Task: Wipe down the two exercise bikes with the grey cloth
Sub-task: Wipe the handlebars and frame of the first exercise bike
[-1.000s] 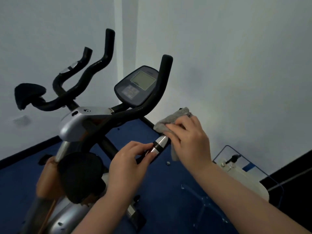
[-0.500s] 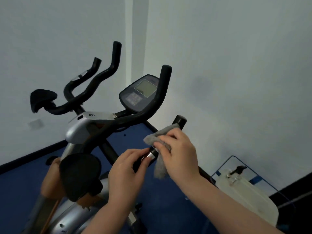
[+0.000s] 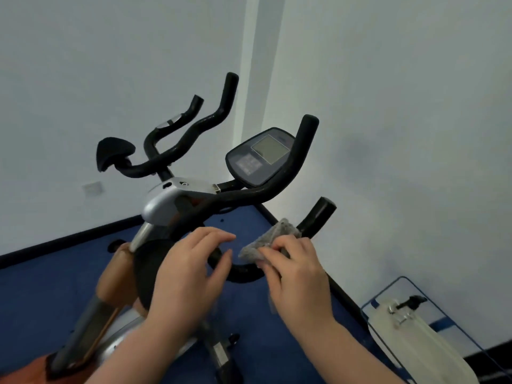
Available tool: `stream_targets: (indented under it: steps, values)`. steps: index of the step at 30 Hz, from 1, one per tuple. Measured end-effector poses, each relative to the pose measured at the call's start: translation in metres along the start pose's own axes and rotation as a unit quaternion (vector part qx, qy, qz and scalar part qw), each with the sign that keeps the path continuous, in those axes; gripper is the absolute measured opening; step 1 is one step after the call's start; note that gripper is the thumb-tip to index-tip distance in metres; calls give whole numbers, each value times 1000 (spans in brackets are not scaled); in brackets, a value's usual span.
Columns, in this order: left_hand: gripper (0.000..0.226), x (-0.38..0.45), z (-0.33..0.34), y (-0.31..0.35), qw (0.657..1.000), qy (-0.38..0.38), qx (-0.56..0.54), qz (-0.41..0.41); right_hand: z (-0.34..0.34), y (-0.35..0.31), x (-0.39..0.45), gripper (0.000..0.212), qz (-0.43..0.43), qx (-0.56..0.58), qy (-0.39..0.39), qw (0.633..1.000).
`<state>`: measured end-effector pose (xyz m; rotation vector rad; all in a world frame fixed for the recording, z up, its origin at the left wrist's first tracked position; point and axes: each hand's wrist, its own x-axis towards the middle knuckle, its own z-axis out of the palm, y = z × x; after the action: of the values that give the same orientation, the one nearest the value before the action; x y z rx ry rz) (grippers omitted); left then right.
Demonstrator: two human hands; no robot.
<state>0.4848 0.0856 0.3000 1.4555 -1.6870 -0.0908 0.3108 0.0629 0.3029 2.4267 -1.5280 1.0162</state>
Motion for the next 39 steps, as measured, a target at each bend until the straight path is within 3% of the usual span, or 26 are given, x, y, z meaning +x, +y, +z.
stream_targets:
  steps: [6,10,19,22,27,33,39]
  values:
    - [19,8,-10,-28,997,4,18,-80,9,-14,-7,10,-118,-14,-45,992]
    - [17,4,-14,-40,997,-2,29,-76,-1,5,-2,16,-172,-10,-65,983]
    - [18,-9,-15,-63,993,32,-2,-117,42,-36,39,15,-17,58,-199,978]
    - [21,-12,-14,-63,990,42,-14,-135,57,-44,67,17,58,112,-203,971]
    - [21,-13,-14,-62,987,42,-28,-149,57,-47,62,17,39,66,-220,973]
    - [19,-11,-14,-64,986,52,-44,-150,60,-52,54,18,3,89,-176,980]
    - [17,-8,-18,-57,987,23,-20,-156,65,-53,63,25,4,94,-202,975]
